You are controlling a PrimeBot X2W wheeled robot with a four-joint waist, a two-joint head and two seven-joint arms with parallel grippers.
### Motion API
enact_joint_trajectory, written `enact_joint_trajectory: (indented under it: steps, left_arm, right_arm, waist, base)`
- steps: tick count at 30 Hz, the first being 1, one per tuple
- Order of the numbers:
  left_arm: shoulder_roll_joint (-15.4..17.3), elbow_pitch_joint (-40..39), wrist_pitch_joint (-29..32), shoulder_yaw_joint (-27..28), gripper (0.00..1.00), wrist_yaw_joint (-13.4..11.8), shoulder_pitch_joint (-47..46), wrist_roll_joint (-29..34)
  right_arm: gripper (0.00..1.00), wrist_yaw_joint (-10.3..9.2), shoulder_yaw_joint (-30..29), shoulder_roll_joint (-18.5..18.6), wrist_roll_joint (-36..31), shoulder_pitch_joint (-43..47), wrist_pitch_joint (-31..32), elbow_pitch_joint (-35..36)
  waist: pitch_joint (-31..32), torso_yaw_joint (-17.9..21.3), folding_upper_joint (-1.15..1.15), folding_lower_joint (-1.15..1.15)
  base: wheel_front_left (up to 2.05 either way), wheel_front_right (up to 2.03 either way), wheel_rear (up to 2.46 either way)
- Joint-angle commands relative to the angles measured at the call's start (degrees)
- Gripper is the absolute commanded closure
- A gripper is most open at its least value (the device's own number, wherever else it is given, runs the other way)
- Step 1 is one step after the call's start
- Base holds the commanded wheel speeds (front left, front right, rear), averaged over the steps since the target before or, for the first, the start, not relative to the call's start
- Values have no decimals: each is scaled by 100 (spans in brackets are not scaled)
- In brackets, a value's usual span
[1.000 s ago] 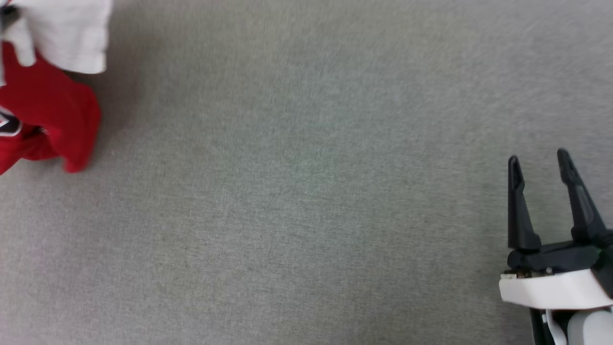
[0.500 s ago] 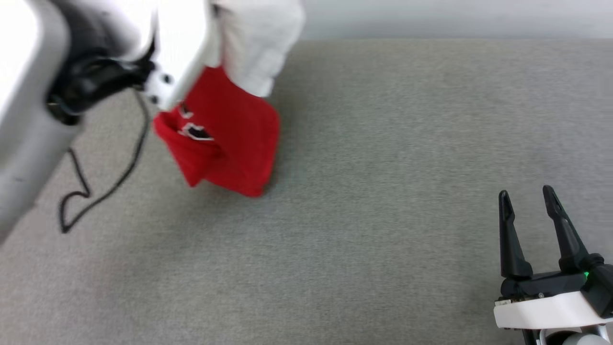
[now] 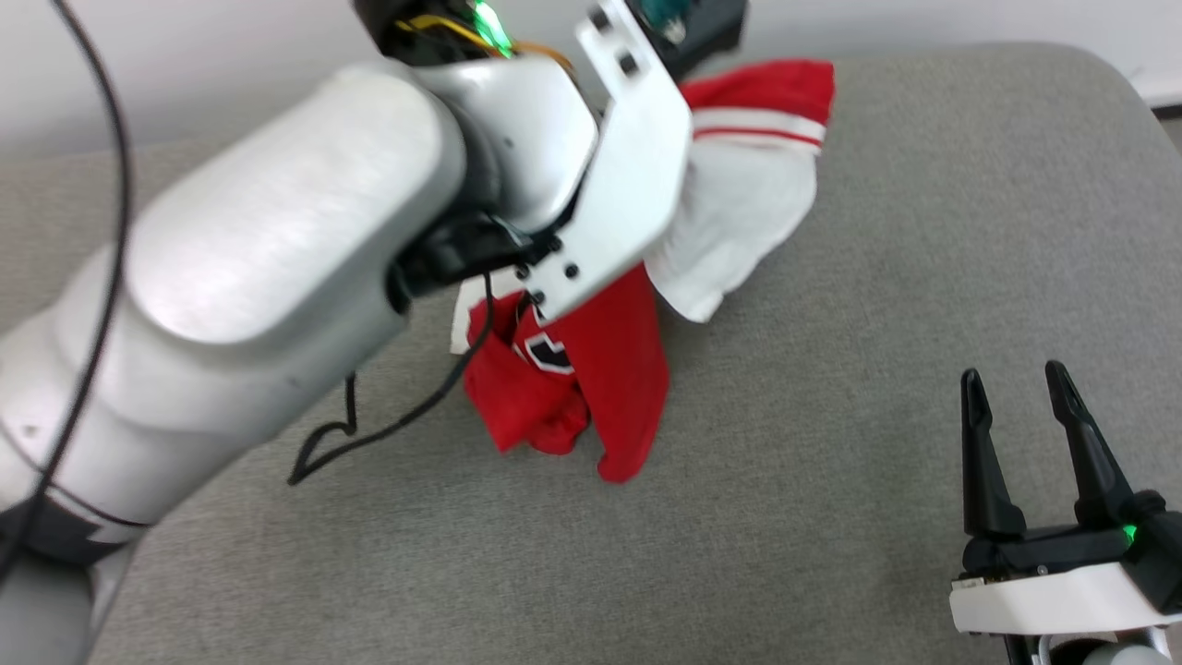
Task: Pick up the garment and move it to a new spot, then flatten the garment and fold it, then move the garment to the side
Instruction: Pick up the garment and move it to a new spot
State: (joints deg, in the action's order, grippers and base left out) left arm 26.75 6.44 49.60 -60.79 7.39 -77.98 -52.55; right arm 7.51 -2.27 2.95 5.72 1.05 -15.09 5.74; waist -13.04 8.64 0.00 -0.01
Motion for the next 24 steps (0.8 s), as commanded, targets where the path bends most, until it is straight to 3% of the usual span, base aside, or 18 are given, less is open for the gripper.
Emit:
enact_joint_trajectory:
  steps: [1,10,15,21,22,23,24]
  left_arm:
    - [-64,102,-98,-130,100,-2,98,-5]
    - [-654,757,-625,-1186,100,-2,708,-22]
    - [-905,748,-299,-1263,100,-2,1369,266]
    - [-870,610,-230,-1274,100,-2,1708,614]
    - [-863,610,-392,-1265,69,-2,1656,626]
    - [-877,597,-599,-1260,0,-2,1567,669]
    - [-905,594,-843,-1257,0,-2,1486,690]
  right_arm:
    - [0,-4,16,-13,56,-134,-12,33]
    - [0,-4,86,-13,172,-406,-12,64]
    - [0,-4,102,-13,195,-540,-12,60]
    - [0,-4,41,-13,173,-597,-12,0]
    - [0,-4,36,-13,155,-578,-12,-11]
    - [0,-4,31,-13,138,-547,-13,-23]
    - [0,-4,13,-13,113,-504,-12,-40]
  waist:
    - [-226,173,0,1]
    - [-889,418,0,1]
    - [-1138,452,0,1]
    - [-1148,394,0,1]
    - [-1099,368,0,1]
    - [-1045,338,0,1]
    - [-964,295,0,1]
  base:
    - [0,0,0]
    - [0,0,0]
    - [0,0,0]
    - [0,0,0]
    - [0,0,0]
    - [0,0,0]
    - [0,0,0]
